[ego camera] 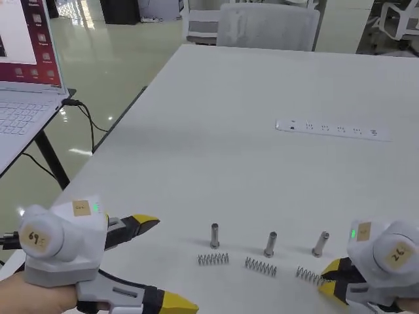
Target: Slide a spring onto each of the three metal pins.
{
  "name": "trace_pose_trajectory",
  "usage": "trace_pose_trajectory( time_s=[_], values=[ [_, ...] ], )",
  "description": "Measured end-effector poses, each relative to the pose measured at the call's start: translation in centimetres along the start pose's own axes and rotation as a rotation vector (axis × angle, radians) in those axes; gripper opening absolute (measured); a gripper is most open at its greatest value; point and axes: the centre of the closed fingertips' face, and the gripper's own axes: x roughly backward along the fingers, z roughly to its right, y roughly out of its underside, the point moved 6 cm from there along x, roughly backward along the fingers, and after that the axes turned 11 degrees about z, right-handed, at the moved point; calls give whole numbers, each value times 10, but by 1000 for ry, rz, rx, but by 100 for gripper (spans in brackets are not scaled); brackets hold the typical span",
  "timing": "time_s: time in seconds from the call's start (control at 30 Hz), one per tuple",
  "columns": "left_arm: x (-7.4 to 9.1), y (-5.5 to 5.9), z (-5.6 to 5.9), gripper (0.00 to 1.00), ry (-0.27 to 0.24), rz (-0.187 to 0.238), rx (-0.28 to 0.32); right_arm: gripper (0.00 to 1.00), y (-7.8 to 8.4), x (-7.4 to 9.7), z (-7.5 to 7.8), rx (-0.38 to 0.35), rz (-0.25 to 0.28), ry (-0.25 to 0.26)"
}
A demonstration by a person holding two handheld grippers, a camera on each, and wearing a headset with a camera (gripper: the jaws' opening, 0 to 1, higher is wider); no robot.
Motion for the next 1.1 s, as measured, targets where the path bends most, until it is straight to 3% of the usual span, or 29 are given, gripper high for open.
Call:
trace_pose_trajectory(
  time_s=[0.23, 0.57, 1.0, 1.1],
  values=[
    [-2, 3, 4, 95, 14, -5, 9, 8, -12, 15, -4, 4, 44, -5],
    [-8, 10, 17, 88, 99, -37, 34, 8, -24, 34, -16, 86, 62, -35],
    [-47, 1, 52, 68, 281, -45, 44, 8, -48, 34, -42, 180, 91, -103],
    [-58, 1, 60, 65, 313, -50, 24, 8, -51, 33, -48, 195, 96, -118]
  ],
)
